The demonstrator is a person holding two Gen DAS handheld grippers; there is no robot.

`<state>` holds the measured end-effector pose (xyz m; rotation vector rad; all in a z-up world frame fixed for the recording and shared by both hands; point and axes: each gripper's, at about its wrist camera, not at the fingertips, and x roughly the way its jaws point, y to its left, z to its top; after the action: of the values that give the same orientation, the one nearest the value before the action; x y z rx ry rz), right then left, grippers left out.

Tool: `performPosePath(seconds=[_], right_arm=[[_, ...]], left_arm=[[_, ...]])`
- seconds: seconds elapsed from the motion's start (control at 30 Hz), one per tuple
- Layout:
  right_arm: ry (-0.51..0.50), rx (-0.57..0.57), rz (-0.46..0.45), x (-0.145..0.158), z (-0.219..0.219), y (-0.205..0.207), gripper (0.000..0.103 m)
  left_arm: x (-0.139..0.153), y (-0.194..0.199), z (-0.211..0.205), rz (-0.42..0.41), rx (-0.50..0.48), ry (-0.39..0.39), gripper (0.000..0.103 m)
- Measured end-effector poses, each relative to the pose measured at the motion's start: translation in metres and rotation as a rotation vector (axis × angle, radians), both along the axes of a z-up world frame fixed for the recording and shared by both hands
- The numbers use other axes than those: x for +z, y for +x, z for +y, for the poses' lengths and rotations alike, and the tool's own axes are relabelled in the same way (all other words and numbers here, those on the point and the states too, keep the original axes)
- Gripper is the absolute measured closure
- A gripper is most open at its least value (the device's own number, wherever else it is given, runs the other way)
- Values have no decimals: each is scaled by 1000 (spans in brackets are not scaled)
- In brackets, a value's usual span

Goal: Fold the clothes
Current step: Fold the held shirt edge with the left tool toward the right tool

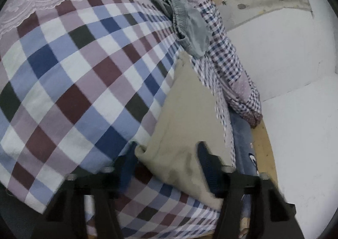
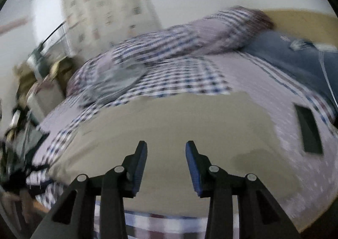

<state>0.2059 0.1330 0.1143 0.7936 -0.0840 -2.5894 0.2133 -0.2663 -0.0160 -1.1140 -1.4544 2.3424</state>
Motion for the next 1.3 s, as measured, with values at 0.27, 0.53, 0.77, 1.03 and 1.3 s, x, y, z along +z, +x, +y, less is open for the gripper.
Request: performPosePath(seconds=[0.27,0.53,0.77,1.03,1.3], right_arm=[[293,402,228,-23,-136,51,39],[537,623,438,-62,-226,92,32],[719,605,563,-90,-260,89,31],[807,565,542,-107,-275,69,43],[846,570,575,-114,-271,74,42]], left_arm=[[6,5,-8,50,-7,102,96],[6,4,-17,72,0,224,97],[3,0,-19,79,-1,264,98],[-3,-2,-22,69,27,310,98],[0,-6,-24,102,37,318,98]])
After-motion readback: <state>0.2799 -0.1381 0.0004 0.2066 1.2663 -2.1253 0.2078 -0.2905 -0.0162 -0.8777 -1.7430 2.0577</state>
